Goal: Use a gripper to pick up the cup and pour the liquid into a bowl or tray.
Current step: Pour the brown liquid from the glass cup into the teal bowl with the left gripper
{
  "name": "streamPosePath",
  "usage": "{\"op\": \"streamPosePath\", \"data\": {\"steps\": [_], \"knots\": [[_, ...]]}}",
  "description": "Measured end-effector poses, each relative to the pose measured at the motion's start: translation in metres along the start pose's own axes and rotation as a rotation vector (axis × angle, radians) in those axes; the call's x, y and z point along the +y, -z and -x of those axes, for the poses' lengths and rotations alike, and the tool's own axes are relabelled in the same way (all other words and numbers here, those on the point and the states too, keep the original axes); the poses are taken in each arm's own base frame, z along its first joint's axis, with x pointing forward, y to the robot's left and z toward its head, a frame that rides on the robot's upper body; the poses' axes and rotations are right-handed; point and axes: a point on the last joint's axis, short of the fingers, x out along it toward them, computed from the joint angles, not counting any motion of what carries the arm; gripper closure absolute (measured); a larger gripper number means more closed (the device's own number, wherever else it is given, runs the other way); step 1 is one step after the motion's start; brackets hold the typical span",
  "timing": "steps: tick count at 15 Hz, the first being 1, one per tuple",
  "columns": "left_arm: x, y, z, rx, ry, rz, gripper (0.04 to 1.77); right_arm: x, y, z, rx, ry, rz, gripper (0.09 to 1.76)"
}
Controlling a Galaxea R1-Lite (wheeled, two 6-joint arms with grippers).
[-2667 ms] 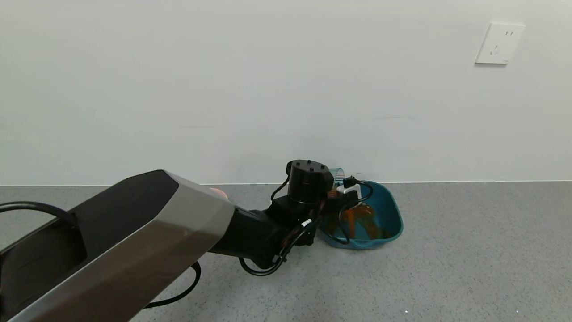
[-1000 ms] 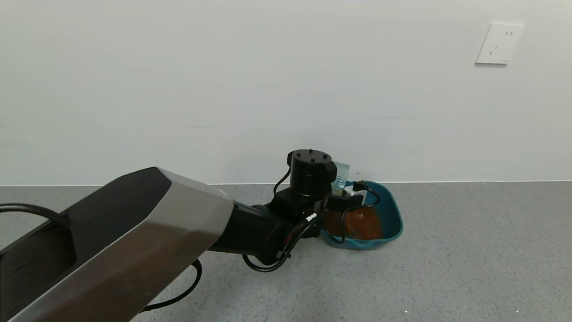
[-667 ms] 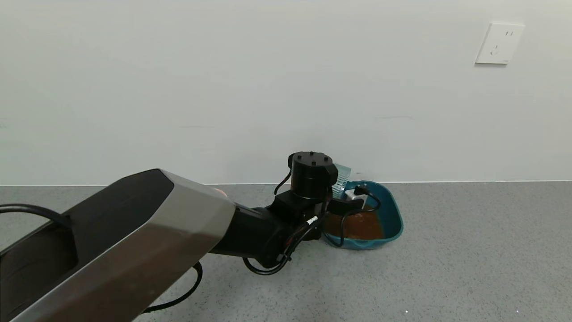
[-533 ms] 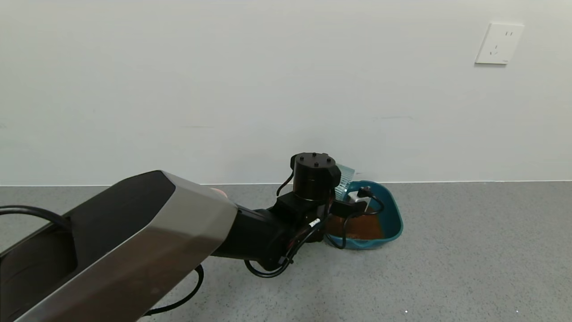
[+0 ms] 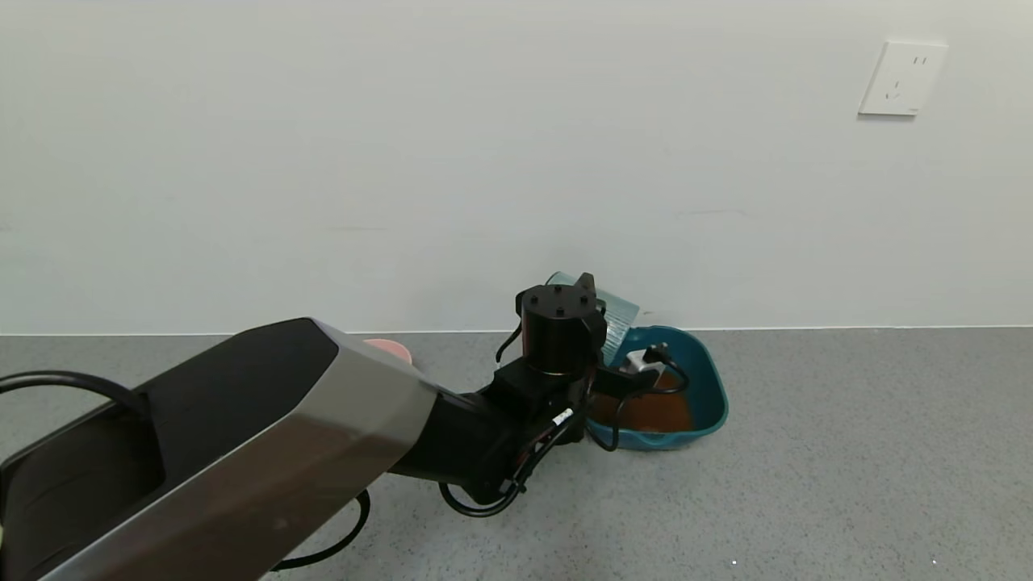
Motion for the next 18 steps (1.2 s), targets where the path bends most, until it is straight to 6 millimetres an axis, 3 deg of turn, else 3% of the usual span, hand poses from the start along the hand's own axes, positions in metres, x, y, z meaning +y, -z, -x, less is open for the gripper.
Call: {"op": "streamPosePath", "data": {"steps": [12,18], "knots": [[0.0008,-0.0007,0.0004,-0.001,0.003,0.012,0.5,0.0,0.0,0.0,0.0,0.0,0.0,0.14],[0.0067,-0.0025,0.0064,0.013,0.047,0.19,0.5,0.0,0.0,0.0,0.0,0.0,0.0,0.14]]}}
